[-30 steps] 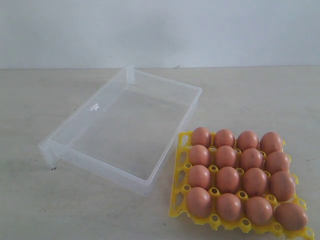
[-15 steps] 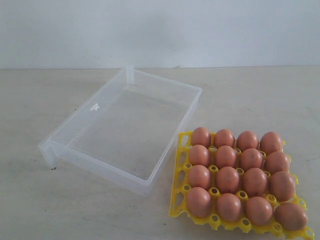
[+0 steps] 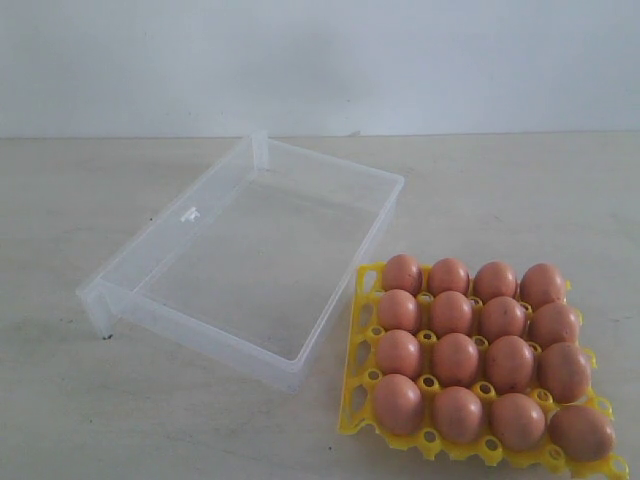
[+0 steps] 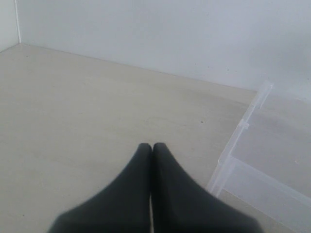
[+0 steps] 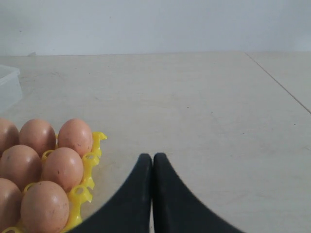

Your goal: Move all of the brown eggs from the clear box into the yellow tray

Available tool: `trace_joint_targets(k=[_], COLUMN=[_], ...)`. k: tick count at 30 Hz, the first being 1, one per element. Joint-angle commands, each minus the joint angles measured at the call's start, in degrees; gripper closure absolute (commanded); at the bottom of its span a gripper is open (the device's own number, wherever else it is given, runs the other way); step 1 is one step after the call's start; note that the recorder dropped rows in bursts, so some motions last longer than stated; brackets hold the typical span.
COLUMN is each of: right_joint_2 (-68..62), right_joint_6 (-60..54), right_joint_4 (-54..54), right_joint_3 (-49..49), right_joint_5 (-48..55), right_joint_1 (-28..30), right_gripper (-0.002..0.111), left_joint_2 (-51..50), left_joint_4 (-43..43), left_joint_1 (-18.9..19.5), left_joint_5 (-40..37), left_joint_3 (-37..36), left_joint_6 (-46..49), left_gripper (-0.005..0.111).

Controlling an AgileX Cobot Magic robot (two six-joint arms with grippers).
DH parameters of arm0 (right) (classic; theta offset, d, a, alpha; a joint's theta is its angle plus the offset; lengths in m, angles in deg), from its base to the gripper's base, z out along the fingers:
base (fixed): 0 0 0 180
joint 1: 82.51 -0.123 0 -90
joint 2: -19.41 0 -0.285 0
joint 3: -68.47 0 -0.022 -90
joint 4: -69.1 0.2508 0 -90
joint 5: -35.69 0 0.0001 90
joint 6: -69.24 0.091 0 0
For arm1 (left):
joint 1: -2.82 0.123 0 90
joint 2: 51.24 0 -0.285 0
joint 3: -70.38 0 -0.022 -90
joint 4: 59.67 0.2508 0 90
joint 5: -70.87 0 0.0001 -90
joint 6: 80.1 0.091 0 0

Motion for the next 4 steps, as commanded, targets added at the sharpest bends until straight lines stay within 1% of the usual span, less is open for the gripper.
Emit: trace_joint_targets(k=[1, 4], right_joint_2=[0.3, 0.3], right_joint_6=[-0.19, -0.19], right_joint_4=[0.16, 0.16], right_joint_3=[-0.26, -0.26], right_joint_5=[-0.09, -0.09], right_joint_1=[-0.11, -0.11], right_gripper=[0.108, 0.108], left_joint_2=[-0.17, -0.17], left_joint_4=[-0.37, -0.37], left_joint_1=[-0.28, -0.28], left_joint_5=[0.05, 0.05], left_joint_3=[-0.01, -0.01], left_joint_6=[-0.42, -0.42], left_gripper=[0.111, 0.111])
